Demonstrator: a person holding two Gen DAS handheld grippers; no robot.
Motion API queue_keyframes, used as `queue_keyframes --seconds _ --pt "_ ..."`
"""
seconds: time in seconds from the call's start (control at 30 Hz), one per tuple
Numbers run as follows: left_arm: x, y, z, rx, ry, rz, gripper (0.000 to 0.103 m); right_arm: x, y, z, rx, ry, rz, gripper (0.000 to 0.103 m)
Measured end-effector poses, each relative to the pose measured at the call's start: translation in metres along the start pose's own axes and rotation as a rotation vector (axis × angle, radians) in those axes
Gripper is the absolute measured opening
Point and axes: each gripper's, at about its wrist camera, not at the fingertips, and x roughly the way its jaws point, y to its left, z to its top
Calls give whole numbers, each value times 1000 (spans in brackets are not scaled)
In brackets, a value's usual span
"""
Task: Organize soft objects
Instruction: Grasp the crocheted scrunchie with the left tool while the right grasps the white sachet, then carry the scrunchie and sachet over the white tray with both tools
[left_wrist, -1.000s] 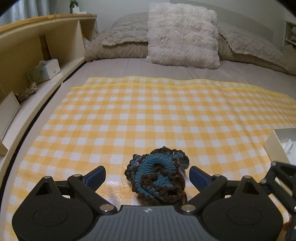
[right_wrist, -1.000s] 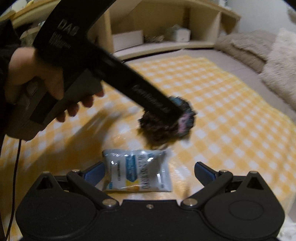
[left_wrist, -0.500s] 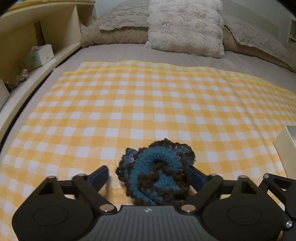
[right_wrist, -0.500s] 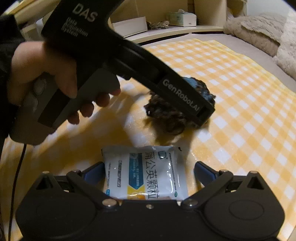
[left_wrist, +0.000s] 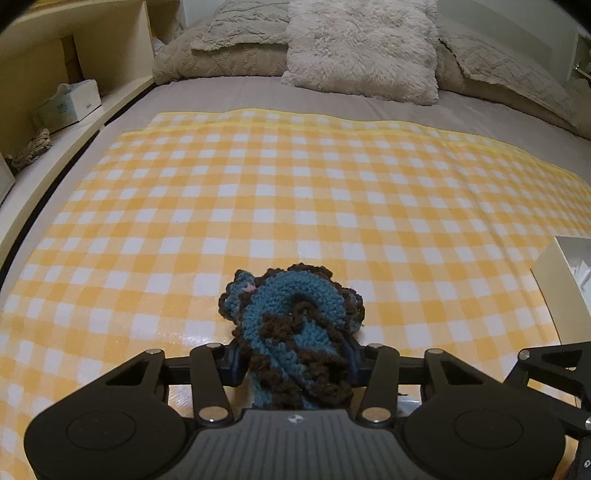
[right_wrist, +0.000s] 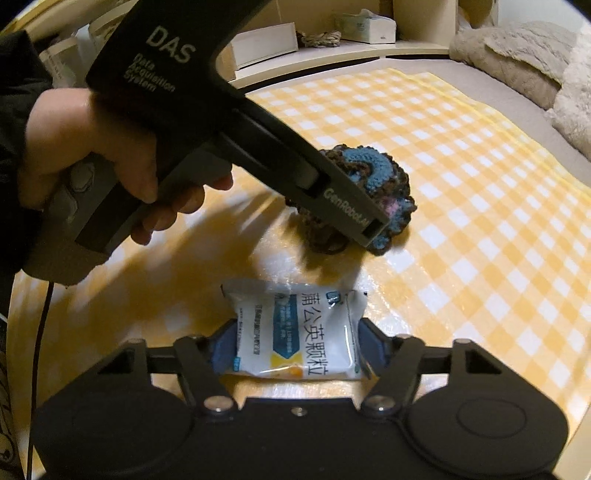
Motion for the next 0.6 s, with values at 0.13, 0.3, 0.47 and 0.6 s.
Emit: queue_keyframes --seconds 0.13,0.3,0.47,0.6 --pt "-12 5 -2 -21 -21 21 48 -4 5 1 2 15 -21 63" --pt "-30 11 0 -49 -65 34 47 -18 3 0 21 2 -60 62" --pt "-53 9 0 -59 -117 36 47 -45 11 -5 43 -49 -101 62" --pt "-75 7 -2 -80 -160 27 47 -68 12 -11 64 -104 -142 62"
